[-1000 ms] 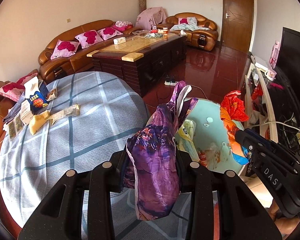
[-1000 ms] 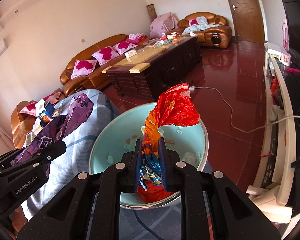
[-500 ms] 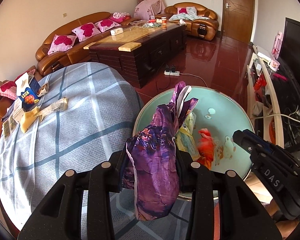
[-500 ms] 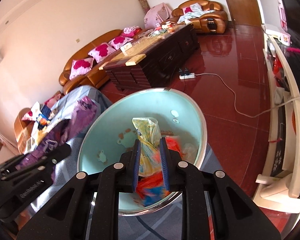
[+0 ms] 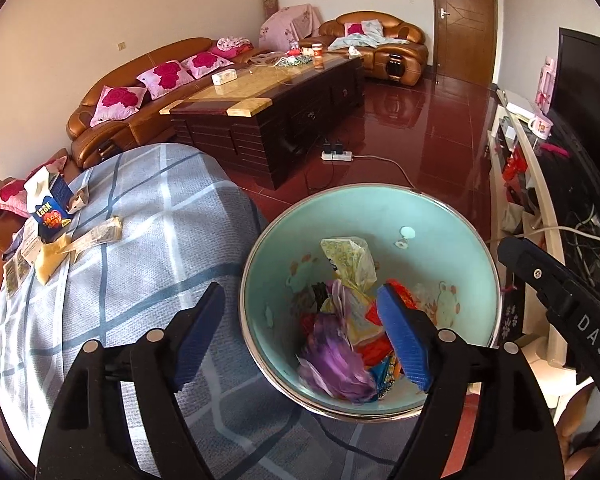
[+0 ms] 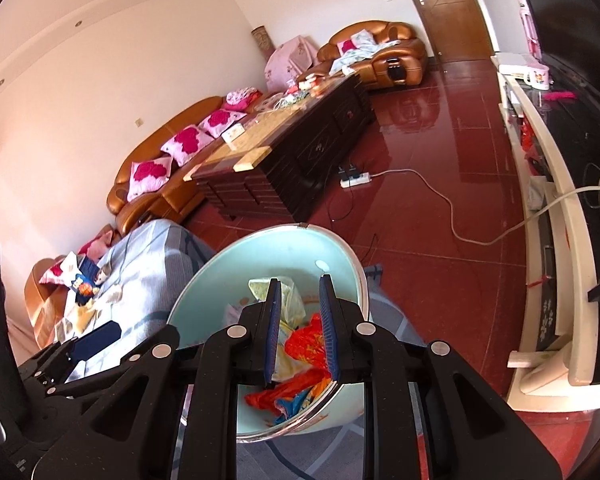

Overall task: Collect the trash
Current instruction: 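Move both tools back over the table toward the sponge and clear wrapper, then grasp the clear wrapper with the right tool while the left tool grasps the yellow sponge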

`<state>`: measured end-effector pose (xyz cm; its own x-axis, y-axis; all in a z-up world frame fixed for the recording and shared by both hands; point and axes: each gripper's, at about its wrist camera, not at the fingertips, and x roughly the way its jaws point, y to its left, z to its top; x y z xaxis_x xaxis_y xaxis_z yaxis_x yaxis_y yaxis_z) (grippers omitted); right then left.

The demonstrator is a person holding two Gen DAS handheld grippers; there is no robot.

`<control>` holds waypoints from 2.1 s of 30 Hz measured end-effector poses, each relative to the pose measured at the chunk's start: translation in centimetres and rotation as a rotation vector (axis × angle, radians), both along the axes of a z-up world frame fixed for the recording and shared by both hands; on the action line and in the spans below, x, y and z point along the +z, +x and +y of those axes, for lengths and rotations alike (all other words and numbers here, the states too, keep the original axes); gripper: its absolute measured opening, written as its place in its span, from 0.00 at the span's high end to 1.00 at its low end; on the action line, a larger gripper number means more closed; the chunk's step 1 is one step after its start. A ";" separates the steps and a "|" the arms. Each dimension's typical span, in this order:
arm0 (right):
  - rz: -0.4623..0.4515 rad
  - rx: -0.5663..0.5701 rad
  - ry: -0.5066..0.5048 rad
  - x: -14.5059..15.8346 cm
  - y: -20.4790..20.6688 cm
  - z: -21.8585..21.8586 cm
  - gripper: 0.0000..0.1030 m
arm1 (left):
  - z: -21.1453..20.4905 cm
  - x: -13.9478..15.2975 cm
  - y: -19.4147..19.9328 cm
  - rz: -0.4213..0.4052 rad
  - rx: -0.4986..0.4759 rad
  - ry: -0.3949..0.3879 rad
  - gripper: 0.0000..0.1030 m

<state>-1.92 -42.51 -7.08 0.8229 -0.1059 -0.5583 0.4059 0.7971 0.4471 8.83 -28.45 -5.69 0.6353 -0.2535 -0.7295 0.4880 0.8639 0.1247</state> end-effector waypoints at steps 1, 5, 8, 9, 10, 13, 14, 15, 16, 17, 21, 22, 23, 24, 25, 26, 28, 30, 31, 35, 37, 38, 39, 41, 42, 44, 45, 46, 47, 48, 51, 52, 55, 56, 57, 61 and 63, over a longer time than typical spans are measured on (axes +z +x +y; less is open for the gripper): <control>-0.002 -0.003 -0.001 0.1 -0.1 0.1 0.79 | 0.3 0.3 -0.1 -0.009 0.010 -0.007 0.17; -0.014 -0.012 -0.006 0.5 -0.1 0.4 0.72 | 1.1 1.2 -0.7 -0.046 0.015 -0.020 0.10; -0.025 -0.007 -0.016 1.1 -0.2 1.1 0.64 | 2.1 1.7 -0.8 -0.064 0.029 -0.026 0.06; -0.029 0.000 -0.025 1.3 -0.1 1.5 0.62 | 2.6 1.7 -0.9 -0.064 0.032 -0.025 0.06; -0.030 0.008 -0.033 1.5 -0.1 1.8 0.62 | 3.2 1.7 -0.9 -0.061 0.035 -0.023 0.06; -0.024 0.032 -0.051 1.7 0.3 2.8 0.61 | 5.2 1.5 -0.9 -0.054 0.056 -0.018 0.06; -0.020 0.041 -0.053 1.7 0.5 3.2 0.61 | 6.0 1.4 -0.8 -0.052 0.062 -0.017 0.06; -0.017 0.050 -0.056 1.6 0.6 3.5 0.61 | 7.0 1.3 -0.8 -0.048 0.073 -0.014 0.06; -0.008 0.062 -0.063 1.6 0.9 4.0 0.61 | 7.9 1.1 -0.7 -0.045 0.084 -0.010 0.06; -0.002 0.072 -0.071 1.5 1.1 4.4 0.61 | 8.8 0.9 -0.5 -0.040 0.095 -0.007 0.06; 0.016 0.123 -0.093 1.7 2.2 6.6 0.61 | 12.7 0.2 0.4 -0.006 0.159 -0.016 0.06; 0.022 0.148 -0.107 1.8 2.6 7.6 0.61 | 13.8 0.2 0.6 0.000 0.175 -0.019 0.06; 0.025 0.162 -0.116 1.9 2.7 8.2 0.61 | 14.5 0.1 0.8 0.002 0.190 -0.019 0.06; 0.028 0.178 -0.124 2.0 3.0 9.0 0.61 | 15.5 0.0 1.1 0.007 0.210 -0.020 0.06; 0.032 0.197 -0.127 2.0 3.4 9.8 0.61 | 16.3 -0.1 1.3 0.010 0.223 -0.025 0.06; 0.037 0.215 -0.124 2.1 3.8 10.6 0.61 | 17.2 -0.1 1.4 0.014 0.235 -0.033 0.06; 0.050 0.249 -0.109 2.0 4.8 12.1 0.61 | 18.8 -0.1 1.9 0.015 0.253 -0.039 0.06; 0.059 0.272 -0.092 2.1 5.8 13.4 0.61 | 20.2 -0.2 2.3 0.013 0.273 -0.042 0.06; 0.060 0.282 -0.086 2.2 6.3 14.0 0.61 | 21.2 -0.2 2.7 0.013 0.288 -0.047 0.06; 0.068 0.328 -0.090 2.5 8.7 16.5 0.61 | 25.0 -0.2 4.4 0.015 0.346 -0.065 0.06; 0.082 0.354 -0.095 2.4 10.2 17.9 0.61 | 26.7 -0.3 5.3 0.015 0.375 -0.064 0.06; 0.089 0.368 -0.099 2.3 10.8 18.5 0.61 | 27.5 -0.4 5.9 0.016 0.389 -0.062 0.06; 0.098 0.390 -0.110 2.3 11.8 19.3 0.61 | 28.3 -0.5 6.5 0.018 0.401 -0.059 0.06; 0.115 0.433 -0.148 2.2 13.4 20.7 0.61 | 29.9 -0.7 8.1 0.018 0.420 -0.040 0.07; 0.124 0.454 -0.165 2.2 14.0 21.1 0.61 | 30.4 -0.8 8.7 0.016 0.429 -0.027 0.07; 0.145 0.516 -0.215 2.1 15.7 22.3 0.61 | 31.7 -1.0 10.2 0.016 0.433 -0.010 0.07; 0.156 0.552 -0.248 2.0 16.8 22.9 0.61 | 32.1 -1.1 11.1 0.017 0.426 -0.002 0.07; 0.163 0.575 -0.269 1.9 17.5 23.4 0.61 | 32.5 -1.2 11.9 0.017 0.420 0.006 0.07; 0.169 0.601 -0.293 1.8 18.4 23.9 0.61 | 32.9 -1.3 12.7 0.019 0.415 0.010 0.07; 0.177 0.626 -0.314 1.7 19.2 24.4 0.61 | 33.2 -1.3 13.3 0.023 0.413 0.011 0.08; 0.204 0.713 -0.367 1.1 21.8 25.7 0.61 | 34.2 -1.5 15.7 0.045 0.390 -0.012 0.09; 0.207 0.748 -0.384 0.9 22.5 26.1 0.61 | 34.2 -1.5 16.3 0.046 0.378 -0.011 0.09; 0.213 0.845 -0.428 0.6 24.4 27.1 0.61 | 33.7 -1.3 18.0 0.019 0.326 0.016 0.09; 0.217 0.873 -0.432 0.5 24.9 27.3 0.61 | 33.5 -1.3 18.5 0.008 0.305 0.026 0.09; 0.223 0.903 -0.433 0.4 25.5 27.4 0.61 | 33.2 -1.3 18.9 -0.001 0.277 0.037 0.09; 0.233 0.922 -0.441 0.2 26.6 27.3 0.61 | 31.5 -1.8 20.8 -0.013 0.173 0.092 0.09; 0.234 0.927 -0.414 0.1 27.1 26.8 0.61 | 31.0 -2.2 21.9 -0.014 0.151 0.111 0.11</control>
<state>25.19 -15.75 -6.93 0.5552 0.2932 -0.7783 -0.4031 0.9134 0.0566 30.68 2.57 -7.92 0.6705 -0.0732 -0.7383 0.3513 0.9078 0.2290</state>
